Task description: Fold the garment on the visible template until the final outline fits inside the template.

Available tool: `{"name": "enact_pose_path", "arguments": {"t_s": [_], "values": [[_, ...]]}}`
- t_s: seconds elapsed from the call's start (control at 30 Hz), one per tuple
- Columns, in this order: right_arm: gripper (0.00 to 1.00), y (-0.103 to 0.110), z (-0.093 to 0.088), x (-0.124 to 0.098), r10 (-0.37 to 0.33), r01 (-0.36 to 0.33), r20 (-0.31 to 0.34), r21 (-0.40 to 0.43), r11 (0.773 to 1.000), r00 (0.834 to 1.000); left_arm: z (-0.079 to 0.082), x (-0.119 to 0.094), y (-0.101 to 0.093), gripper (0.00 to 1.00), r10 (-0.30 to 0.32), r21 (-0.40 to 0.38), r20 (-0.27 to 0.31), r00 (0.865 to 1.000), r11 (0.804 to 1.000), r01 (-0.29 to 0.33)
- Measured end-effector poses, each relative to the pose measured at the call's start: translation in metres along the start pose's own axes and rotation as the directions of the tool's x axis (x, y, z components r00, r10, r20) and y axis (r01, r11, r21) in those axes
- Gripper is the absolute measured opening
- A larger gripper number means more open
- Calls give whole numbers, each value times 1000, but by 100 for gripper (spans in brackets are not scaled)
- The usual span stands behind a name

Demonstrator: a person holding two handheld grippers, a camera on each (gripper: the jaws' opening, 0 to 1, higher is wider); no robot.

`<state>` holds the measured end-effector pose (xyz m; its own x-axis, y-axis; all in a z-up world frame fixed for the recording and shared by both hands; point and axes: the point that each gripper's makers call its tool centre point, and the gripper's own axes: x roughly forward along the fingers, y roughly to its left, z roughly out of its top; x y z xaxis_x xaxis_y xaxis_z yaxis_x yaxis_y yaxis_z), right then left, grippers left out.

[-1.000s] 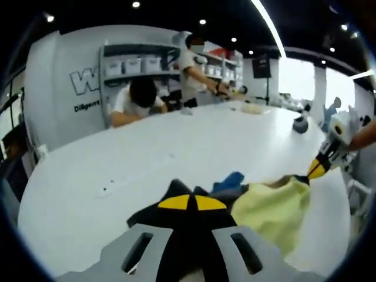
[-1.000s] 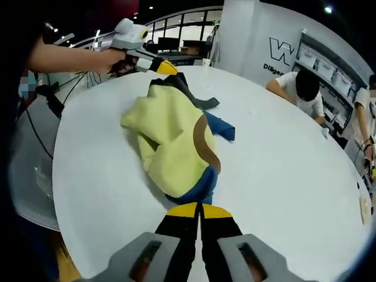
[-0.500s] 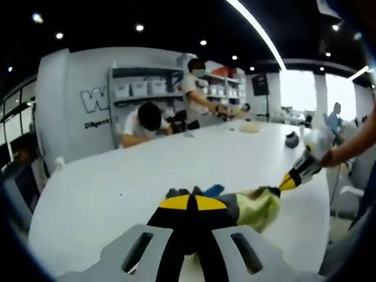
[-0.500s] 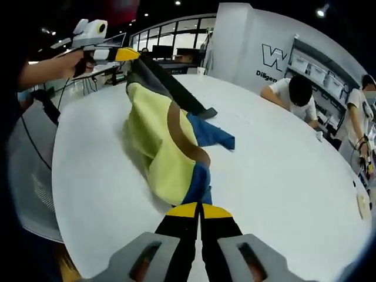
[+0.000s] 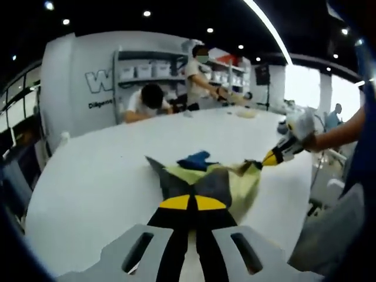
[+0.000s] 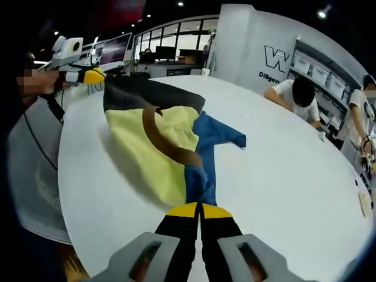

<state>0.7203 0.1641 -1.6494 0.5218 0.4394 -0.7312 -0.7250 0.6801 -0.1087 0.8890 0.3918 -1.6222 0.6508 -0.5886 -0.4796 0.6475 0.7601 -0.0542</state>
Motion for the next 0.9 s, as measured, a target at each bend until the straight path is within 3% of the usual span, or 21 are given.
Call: {"name": "enact_pose_path", "arguments": {"t_s": [0.27, 0.43, 0.57, 0.6, 0.63, 0.7, 0.73, 0.9], "values": [[0, -5, 4, 1, -40, 39, 26, 20, 999, 999, 31, -40, 2, 0, 22, 76, 88, 996, 997, -28], [0, -1, 11, 0, -62, 61, 43, 30, 998, 997, 53, -79, -13, 0, 40, 93, 164, 986, 994, -56], [0, -1, 12, -1, -66, 65, 46, 33, 997, 997, 54, -84, -15, 0, 40, 96, 170, 985, 994, -57], [0, 2, 17, -4, -79, 77, 63, 32, 996, 995, 57, -107, -21, 0, 42, 105, 201, 979, 992, -64], [0, 3, 17, -5, -82, 81, 65, 31, 996, 994, 59, -115, -27, 0, 44, 102, 211, 977, 993, -66], [0, 4, 18, -5, -84, 82, 67, 32, 996, 994, 58, -121, -30, 1, 47, 100, 216, 975, 993, -70], [0, 8, 20, -7, -85, 82, 79, 39, 996, 993, 57, -135, -39, 0, 53, 97, 225, 973, 992, -76], [0, 21, 22, -11, -86, 83, 96, 38, 996, 992, 22, -177, -55, 15, 86, 49, 219, 972, 994, -99]]}}
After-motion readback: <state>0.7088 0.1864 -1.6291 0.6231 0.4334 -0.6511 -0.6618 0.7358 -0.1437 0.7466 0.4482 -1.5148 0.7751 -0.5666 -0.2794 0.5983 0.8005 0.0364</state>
